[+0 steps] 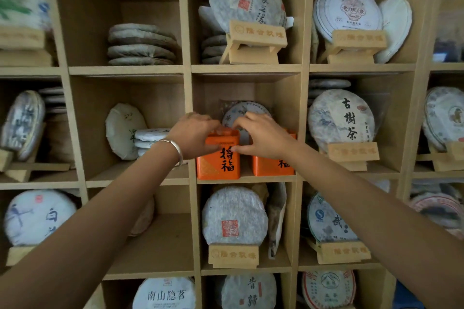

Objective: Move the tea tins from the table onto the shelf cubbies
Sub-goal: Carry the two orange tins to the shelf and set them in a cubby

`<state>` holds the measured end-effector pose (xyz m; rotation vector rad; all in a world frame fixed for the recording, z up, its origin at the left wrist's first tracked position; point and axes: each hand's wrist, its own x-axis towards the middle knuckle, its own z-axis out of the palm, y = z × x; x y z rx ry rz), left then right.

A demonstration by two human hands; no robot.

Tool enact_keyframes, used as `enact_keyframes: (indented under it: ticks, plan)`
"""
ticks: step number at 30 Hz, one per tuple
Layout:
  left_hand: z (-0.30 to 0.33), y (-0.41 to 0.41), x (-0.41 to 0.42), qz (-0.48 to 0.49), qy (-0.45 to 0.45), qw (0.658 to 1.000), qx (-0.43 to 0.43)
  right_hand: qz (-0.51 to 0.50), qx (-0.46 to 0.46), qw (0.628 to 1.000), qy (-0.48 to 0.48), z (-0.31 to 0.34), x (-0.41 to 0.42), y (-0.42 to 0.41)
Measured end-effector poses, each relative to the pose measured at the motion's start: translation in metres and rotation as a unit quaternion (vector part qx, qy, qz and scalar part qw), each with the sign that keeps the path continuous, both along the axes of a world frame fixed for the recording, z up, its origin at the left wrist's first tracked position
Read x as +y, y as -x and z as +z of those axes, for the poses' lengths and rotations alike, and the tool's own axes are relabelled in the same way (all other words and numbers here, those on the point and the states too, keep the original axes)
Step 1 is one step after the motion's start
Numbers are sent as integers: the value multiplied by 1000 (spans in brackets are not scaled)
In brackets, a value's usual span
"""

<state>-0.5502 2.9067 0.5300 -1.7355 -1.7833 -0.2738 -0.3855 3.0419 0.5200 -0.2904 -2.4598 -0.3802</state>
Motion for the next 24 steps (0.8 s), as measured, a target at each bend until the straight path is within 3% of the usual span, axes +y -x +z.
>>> enact_keyframes:
  ticks: [5, 17, 24]
  plan:
    - [-12, 19, -16, 45, -35, 998, 7, 48, 24, 990, 131, -1, -7, 27]
    - [-8, 29, -9, 21, -14, 999, -22, 15, -32, 989, 142, 13, -3, 32]
    - [-16, 25, -2, 32, -71, 995, 58, -6, -47, 992, 121, 15, 0, 26]
